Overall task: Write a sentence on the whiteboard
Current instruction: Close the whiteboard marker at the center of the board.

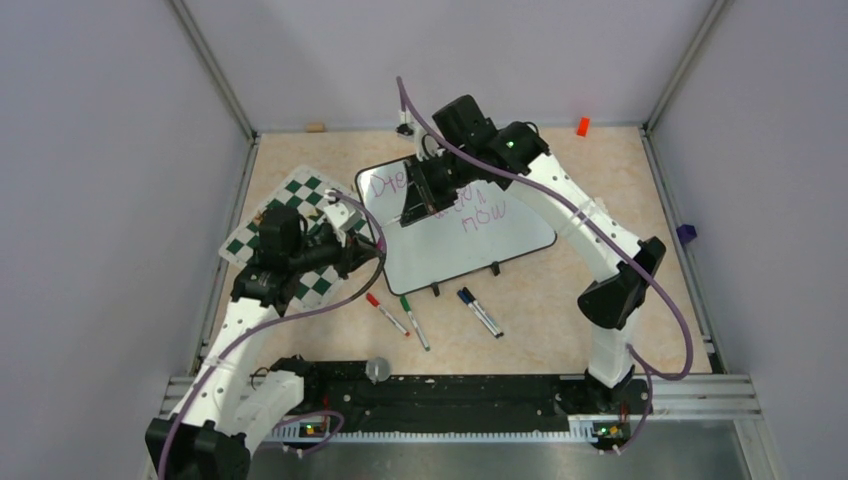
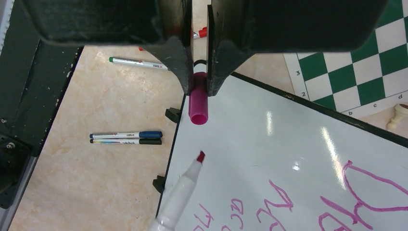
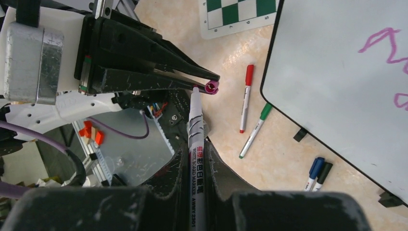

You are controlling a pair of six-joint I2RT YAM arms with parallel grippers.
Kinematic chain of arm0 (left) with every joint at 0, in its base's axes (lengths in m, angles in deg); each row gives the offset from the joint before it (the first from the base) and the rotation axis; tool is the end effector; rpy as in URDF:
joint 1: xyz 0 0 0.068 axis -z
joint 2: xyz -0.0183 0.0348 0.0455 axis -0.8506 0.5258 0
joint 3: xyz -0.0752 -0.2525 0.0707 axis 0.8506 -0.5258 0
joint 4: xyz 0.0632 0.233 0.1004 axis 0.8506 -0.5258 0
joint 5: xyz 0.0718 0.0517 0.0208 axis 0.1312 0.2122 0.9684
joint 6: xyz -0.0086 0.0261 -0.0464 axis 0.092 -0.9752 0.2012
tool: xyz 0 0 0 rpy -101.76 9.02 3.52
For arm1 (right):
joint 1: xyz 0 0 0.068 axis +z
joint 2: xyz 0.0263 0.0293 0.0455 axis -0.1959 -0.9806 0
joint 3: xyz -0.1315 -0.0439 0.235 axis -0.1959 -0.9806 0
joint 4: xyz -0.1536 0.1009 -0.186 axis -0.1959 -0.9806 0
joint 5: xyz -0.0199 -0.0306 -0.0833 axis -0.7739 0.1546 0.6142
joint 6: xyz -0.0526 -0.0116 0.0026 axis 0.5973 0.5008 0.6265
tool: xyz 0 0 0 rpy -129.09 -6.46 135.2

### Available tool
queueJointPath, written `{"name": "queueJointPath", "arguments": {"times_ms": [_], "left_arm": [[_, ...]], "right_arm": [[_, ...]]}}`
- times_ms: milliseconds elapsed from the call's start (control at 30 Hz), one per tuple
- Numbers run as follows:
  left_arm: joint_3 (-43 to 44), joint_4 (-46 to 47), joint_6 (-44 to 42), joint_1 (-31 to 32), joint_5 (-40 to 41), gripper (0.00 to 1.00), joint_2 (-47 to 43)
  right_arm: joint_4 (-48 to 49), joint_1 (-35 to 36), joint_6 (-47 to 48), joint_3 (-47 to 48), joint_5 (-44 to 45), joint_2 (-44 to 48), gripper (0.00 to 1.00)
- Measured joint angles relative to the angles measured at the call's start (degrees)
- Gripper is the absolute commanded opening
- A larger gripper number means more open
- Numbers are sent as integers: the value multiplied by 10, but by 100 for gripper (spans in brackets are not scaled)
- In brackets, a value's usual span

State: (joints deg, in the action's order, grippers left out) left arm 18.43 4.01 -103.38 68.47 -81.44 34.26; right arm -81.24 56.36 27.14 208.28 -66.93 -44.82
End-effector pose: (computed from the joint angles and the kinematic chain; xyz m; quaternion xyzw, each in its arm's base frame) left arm 0.1810 -0.0583 0.3047 0.3623 0.7243 -0.3103 0.4978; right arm 0.2631 0.2884 0.4197 -0.3135 0.8444 0.3893 0.1926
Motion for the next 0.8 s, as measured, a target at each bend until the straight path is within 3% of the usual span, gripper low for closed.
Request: {"name": "queueJointPath", "arguments": {"times_ms": [333,800], "left_arm": [[0,0,-21,4,-5,0,4],[0,-5,-24,7,-6,0,-15]], "right_arm": [[-47,13,6,8,-15,-16,0],[-42,13,11,-4,-4,-16,0]]}}
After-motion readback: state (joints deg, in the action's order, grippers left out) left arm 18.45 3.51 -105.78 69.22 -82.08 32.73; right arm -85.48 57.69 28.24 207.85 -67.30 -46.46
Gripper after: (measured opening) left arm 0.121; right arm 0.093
